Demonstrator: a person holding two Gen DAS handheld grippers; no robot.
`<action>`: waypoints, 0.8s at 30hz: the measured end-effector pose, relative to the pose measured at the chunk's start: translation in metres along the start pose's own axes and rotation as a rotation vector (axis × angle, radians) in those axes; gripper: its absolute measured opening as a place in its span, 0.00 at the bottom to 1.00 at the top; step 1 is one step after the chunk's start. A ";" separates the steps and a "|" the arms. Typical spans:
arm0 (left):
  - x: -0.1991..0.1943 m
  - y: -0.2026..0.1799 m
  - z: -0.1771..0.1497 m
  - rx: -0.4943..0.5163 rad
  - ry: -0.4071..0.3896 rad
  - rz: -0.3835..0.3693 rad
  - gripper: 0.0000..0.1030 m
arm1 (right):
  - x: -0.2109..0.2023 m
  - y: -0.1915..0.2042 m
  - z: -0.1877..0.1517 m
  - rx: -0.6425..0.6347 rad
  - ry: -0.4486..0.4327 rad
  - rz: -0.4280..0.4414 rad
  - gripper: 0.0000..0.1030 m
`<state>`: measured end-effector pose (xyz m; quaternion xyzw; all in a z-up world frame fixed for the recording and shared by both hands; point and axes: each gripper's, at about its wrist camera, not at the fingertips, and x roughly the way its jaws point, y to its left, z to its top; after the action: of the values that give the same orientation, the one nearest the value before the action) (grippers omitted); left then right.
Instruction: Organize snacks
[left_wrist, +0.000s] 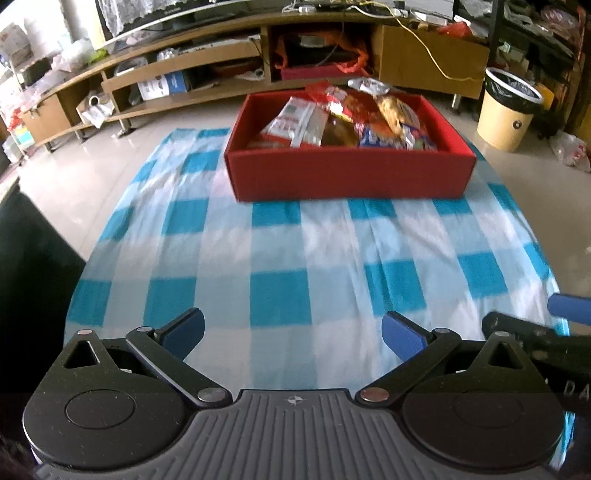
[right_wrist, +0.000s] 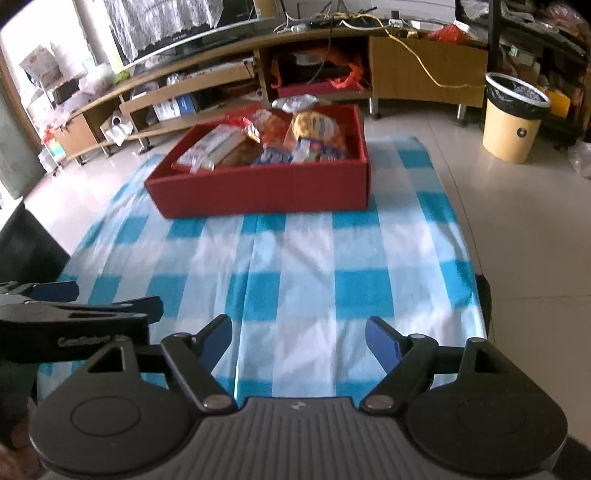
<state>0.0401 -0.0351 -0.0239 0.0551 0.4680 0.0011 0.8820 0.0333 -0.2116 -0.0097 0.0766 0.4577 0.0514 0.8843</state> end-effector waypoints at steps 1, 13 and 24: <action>-0.002 0.002 -0.004 0.001 0.002 0.001 1.00 | -0.003 0.001 -0.003 0.000 -0.006 -0.004 0.74; -0.023 0.009 -0.023 -0.011 -0.021 0.024 1.00 | -0.011 0.016 -0.026 -0.025 0.009 -0.035 0.75; -0.024 0.010 -0.028 -0.007 -0.018 0.029 1.00 | -0.012 0.020 -0.029 -0.030 0.004 -0.030 0.75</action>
<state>0.0041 -0.0237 -0.0186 0.0587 0.4590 0.0151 0.8864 0.0024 -0.1911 -0.0123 0.0564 0.4595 0.0452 0.8852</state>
